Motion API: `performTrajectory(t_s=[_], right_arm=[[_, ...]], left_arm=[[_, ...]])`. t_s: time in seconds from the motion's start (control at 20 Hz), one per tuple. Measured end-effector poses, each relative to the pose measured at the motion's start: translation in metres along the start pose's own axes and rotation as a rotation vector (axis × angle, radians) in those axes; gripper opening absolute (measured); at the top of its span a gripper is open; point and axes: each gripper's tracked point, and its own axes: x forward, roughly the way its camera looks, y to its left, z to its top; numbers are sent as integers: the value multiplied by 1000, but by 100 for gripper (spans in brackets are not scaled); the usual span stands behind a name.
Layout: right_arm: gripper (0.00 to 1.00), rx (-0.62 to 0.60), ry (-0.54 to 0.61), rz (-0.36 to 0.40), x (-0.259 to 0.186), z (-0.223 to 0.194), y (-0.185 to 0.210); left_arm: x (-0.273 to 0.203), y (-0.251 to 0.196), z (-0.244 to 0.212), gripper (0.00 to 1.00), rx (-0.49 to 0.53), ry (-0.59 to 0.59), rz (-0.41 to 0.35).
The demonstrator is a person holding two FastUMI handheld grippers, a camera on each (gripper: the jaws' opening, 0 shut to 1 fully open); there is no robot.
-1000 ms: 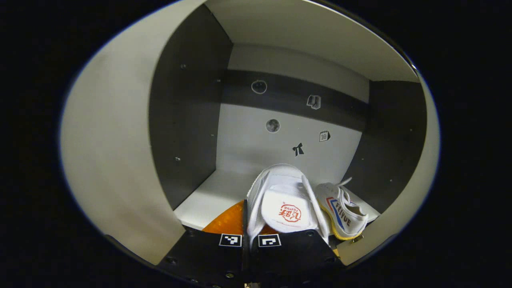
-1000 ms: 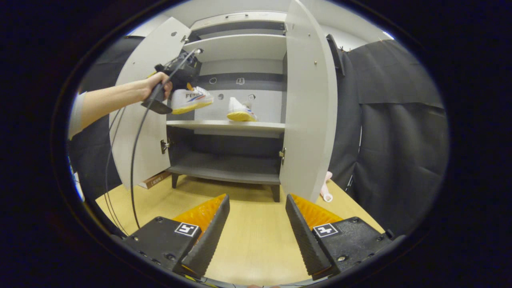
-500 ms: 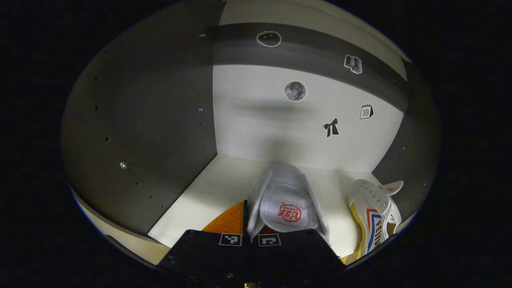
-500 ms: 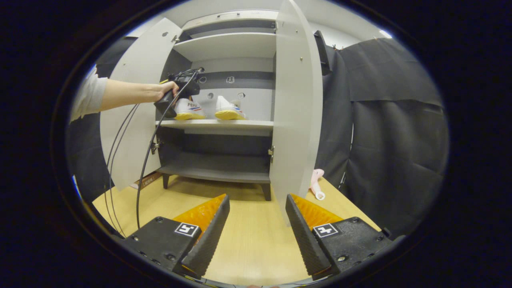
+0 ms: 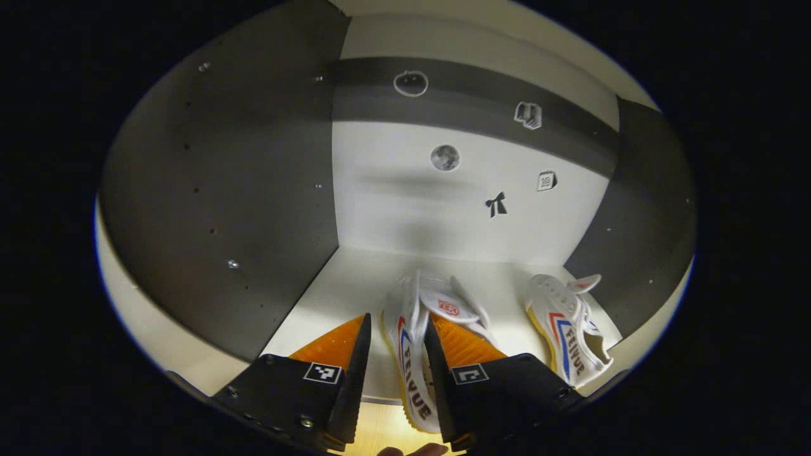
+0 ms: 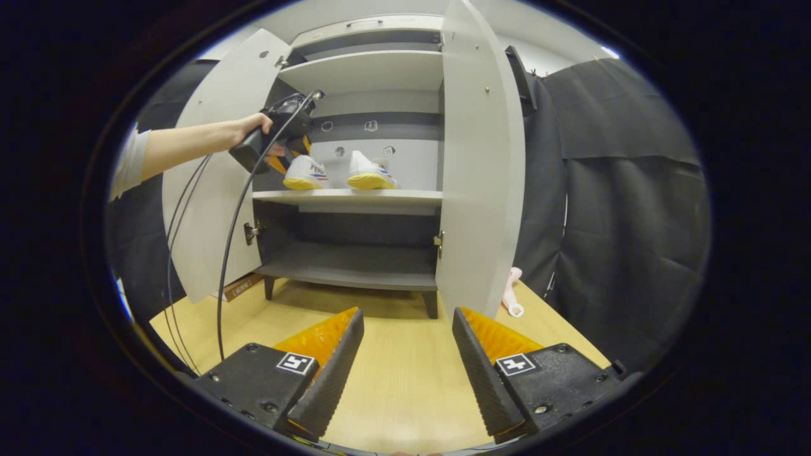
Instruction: Grab one shoe with the right hand and put it into the shoe cabinet, grab the other shoe with the left hand and put it into the shoe cabinet; then close the right door with the right hand and the left door with the left hand.
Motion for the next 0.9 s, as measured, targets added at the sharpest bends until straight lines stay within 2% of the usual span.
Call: performTrajectory(t_s=[0.05,0.15,0.2,0.25,0.3,0.35,0.45,0.5,0.6,0.7,0.75,0.8,0.85,0.9], right_arm=[[89,-1,-2,5,0,0,2],[89,-3,-8,10,-1,1,4],[89,-1,-13,12,0,4,5],[89,3,-19,17,-1,5,6],[89,8,-22,25,-1,7,8],[89,13,-23,32,0,7,10],[89,14,-29,42,-2,10,13],[89,10,-32,47,-3,11,15],[89,-1,-36,56,-7,12,17],[89,-4,-37,63,-10,12,20],[89,-2,-34,67,-11,11,22],[89,2,-30,71,-13,10,23],[89,7,-28,75,-15,10,25],[89,10,-29,80,-17,10,27]], left_arm=[[-20,-4,11,48,6,-71,-23],[-67,-7,24,43,26,-198,-60],[-90,-12,23,59,30,-246,-86],[-109,-13,20,51,31,-285,-106],[-126,-13,12,55,30,-315,-117],[-138,-11,3,72,25,-340,-118],[-161,-1,-22,73,17,-370,-105],[-170,7,-34,60,18,-395,-84],[-188,21,-62,61,23,-433,-48],[-203,23,-95,61,3,-458,-47],[-207,21,-114,46,-3,-458,-49],[-211,19,-131,76,0,-453,-51],[-216,18,-148,67,12,-457,-41],[-220,18,-164,69,22,-465,-27]])
